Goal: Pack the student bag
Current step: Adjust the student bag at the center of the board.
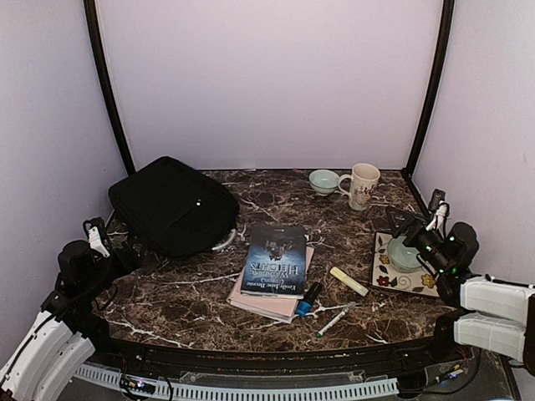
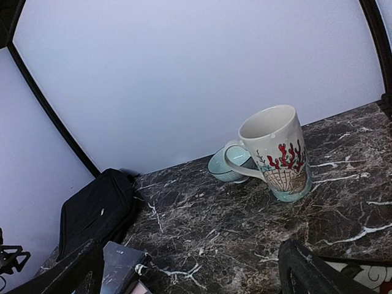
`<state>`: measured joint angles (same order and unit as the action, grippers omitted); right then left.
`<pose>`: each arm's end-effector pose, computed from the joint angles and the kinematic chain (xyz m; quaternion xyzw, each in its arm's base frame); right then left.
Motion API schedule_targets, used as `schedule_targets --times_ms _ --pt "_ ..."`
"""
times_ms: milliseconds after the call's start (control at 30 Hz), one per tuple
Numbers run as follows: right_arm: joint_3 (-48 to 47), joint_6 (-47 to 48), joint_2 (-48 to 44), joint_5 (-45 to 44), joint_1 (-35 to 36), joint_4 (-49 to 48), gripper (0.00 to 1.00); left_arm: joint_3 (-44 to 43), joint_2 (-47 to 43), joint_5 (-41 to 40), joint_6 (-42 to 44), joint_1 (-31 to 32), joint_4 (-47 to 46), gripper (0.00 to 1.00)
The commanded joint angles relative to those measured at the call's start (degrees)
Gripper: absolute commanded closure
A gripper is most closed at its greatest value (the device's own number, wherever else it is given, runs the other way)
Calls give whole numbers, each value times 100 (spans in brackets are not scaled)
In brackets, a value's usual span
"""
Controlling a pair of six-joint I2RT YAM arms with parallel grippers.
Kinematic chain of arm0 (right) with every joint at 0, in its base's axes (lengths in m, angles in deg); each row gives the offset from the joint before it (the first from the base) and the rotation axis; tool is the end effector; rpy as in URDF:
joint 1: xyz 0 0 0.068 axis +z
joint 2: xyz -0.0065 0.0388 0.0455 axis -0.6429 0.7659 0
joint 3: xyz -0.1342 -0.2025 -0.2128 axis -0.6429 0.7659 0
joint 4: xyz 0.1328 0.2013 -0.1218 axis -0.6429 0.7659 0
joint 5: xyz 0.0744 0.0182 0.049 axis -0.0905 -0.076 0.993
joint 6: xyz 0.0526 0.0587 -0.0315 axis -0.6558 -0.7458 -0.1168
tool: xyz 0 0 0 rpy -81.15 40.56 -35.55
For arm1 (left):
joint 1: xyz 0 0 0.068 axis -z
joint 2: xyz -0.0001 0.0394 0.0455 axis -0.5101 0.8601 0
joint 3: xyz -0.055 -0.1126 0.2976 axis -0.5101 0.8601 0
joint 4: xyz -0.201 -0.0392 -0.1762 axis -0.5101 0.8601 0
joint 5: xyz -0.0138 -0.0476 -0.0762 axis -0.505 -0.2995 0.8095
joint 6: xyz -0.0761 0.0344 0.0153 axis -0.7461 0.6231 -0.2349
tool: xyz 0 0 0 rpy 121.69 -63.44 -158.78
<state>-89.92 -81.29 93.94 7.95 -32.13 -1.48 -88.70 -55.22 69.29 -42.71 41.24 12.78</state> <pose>0.1861 0.0472 0.2337 0.0447 0.6801 0.3462 0.6447 0.1175 -0.0256 0.1928 -0.1310 0.7710 -0.2451 0.5731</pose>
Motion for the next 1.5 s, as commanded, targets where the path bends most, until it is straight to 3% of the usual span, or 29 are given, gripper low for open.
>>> schedule_targets --times_ms 0,100,267,467,633,800,1067,1333,1467 --pt "-192 94 1 -523 47 -19 0 135 -154 -321 51 27 -313 9" --pt "-310 70 -141 -863 64 619 0 116 -33 -244 58 20 -345 8" --pt "-154 -225 -222 -712 149 557 0 72 383 153 153 23 -564 9" --pt "-346 -152 -128 -1574 1167 1196 0 -44 1093 385 237 29 -858 10" --pt "-344 -89 28 -2046 1823 1112 0 -182 1729 443 317 185 -1076 10" --pt "-417 -178 500 -2110 2060 896 3 -359 2343 328 375 584 -1258 11" --pt "-382 -120 418 -2364 2257 1031 3 -666 3379 372 443 1421 -1820 11" --pt "-323 -111 265 -2625 2418 1145 3 -1392 4656 -297 666 2570 -1954 12" --pt "-353 -85 297 -2669 2467 1160 4 -2197 5380 -919 1037 2932 -1637 12"
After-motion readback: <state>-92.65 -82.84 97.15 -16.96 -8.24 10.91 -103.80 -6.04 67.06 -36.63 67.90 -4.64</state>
